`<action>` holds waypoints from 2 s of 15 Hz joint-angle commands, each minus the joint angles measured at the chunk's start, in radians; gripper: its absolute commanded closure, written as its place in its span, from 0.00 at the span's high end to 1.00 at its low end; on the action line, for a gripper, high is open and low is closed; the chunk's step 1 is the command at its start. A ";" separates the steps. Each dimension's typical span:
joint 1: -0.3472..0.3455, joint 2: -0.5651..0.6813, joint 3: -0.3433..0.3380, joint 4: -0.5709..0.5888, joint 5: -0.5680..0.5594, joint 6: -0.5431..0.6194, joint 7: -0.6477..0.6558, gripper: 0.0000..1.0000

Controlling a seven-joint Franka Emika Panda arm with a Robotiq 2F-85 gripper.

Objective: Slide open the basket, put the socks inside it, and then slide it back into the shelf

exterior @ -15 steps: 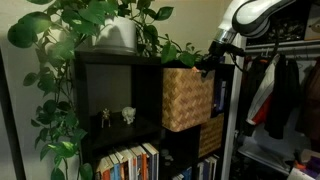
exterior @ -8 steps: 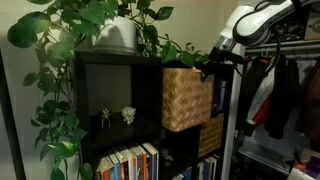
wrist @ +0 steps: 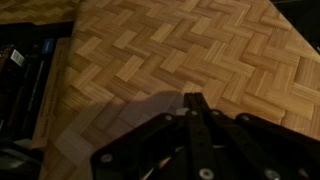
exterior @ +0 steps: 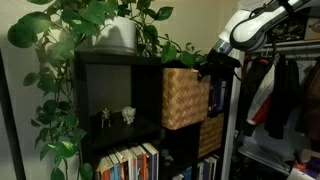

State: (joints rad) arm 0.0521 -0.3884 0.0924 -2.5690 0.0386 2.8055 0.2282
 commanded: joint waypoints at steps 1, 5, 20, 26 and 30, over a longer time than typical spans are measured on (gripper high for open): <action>-0.025 0.077 0.014 0.047 0.006 0.095 0.016 0.03; -0.018 0.140 0.007 0.087 0.015 0.136 0.006 0.03; 0.046 0.060 -0.018 0.184 0.060 -0.399 -0.146 0.66; 0.046 0.033 -0.002 0.287 0.033 -0.699 -0.203 1.00; 0.044 0.047 0.002 0.297 0.024 -0.691 -0.197 1.00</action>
State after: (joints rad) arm 0.0951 -0.3414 0.0946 -2.2739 0.0632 2.1171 0.0303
